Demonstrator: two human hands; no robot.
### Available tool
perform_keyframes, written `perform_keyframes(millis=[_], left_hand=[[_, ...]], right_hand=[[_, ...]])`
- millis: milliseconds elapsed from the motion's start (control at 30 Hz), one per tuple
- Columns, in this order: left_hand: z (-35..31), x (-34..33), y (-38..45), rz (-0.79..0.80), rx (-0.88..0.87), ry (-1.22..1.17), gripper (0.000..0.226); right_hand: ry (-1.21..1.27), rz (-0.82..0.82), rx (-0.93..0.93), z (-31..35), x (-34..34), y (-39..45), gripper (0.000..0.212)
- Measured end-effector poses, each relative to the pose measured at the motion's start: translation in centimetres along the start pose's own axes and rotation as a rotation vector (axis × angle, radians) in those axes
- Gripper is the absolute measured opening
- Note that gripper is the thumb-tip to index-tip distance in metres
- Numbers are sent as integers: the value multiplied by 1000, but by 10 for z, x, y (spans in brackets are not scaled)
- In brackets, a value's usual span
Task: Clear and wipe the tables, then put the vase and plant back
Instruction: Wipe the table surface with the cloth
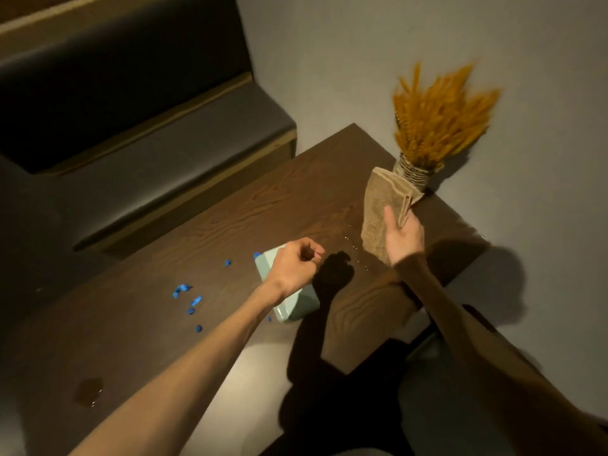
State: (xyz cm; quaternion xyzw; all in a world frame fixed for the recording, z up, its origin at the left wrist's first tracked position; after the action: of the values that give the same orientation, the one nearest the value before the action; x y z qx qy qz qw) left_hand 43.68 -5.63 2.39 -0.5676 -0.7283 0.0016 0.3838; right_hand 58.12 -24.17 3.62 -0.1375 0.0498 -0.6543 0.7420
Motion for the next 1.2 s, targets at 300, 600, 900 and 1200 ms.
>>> perform_keyframes(millis=[300,600,900,1200], left_hand=[[12,-111,49,230,100,95,20],[30,-157,117,292,179,258,24],[31,-148,184,182,207,203,31],[36,-132,226,166,303,36,25]], right_hand=[[-524,-41,182,-137,60,5,60],[-728,-135,-19,-279,32,24,51],[-665,-296,-54,-264,7,44,68],[-626,-378,-74,-246,-39,90,65]])
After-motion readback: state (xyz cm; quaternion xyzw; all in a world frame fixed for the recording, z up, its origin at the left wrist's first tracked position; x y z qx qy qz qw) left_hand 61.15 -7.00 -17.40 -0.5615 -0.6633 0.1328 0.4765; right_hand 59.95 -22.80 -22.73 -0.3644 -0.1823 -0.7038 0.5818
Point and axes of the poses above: each hand's wrist, its own y-axis towards the middle knuckle, its own x-axis out of the back of the hand, z = x × y, the point moved 9 cm from there along y, towards the middle knuckle, and after that the axes turned 14 degrees about y, right-handed, at the moved point
